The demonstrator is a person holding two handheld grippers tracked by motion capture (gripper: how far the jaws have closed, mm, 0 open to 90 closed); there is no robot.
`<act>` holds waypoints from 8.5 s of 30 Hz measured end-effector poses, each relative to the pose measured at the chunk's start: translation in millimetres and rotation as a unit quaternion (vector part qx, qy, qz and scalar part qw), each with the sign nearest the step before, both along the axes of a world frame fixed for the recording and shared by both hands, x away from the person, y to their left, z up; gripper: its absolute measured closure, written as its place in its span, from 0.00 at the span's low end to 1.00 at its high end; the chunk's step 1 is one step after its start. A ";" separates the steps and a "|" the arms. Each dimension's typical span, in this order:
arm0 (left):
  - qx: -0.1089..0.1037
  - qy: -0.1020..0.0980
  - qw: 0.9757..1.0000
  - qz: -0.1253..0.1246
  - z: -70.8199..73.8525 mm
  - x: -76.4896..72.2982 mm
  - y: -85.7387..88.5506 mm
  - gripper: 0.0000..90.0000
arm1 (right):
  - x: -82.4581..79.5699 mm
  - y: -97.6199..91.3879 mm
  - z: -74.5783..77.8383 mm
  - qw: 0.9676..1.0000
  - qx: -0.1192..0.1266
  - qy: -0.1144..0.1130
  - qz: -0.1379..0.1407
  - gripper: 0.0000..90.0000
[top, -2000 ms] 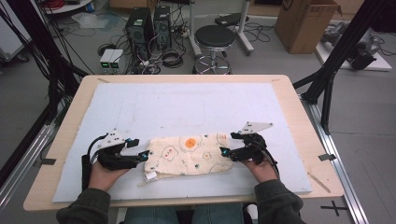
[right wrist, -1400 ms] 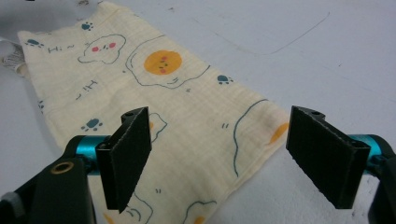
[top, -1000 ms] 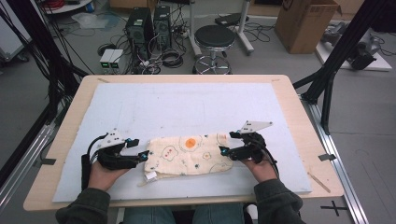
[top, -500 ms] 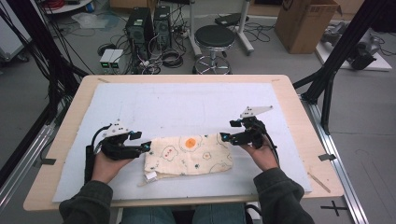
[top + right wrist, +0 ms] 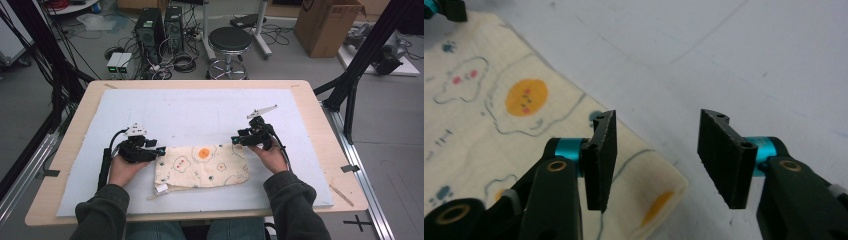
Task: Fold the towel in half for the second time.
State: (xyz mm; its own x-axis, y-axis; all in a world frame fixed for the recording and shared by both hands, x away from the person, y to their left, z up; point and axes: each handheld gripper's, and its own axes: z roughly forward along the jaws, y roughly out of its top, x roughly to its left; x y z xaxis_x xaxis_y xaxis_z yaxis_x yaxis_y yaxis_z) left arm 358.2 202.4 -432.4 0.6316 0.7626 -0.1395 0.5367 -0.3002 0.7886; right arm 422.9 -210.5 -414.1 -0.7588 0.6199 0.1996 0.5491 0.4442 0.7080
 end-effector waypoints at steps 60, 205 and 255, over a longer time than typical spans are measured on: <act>0.043 -0.084 0.995 -0.010 14.2 -8.0 8.9 0.93 | 0.7 -5.2 6.7 0.998 0.067 0.000 0.016 0.94; 0.042 -0.041 0.994 -0.088 -11.3 -52.4 0.7 0.57 | -79.6 7.9 -23.9 0.987 -0.049 -0.075 0.131 0.53; 0.041 -0.051 0.994 -0.092 -11.7 -50.8 6.5 0.48 | -86.0 7.0 -25.4 0.988 -0.047 -0.084 0.123 0.45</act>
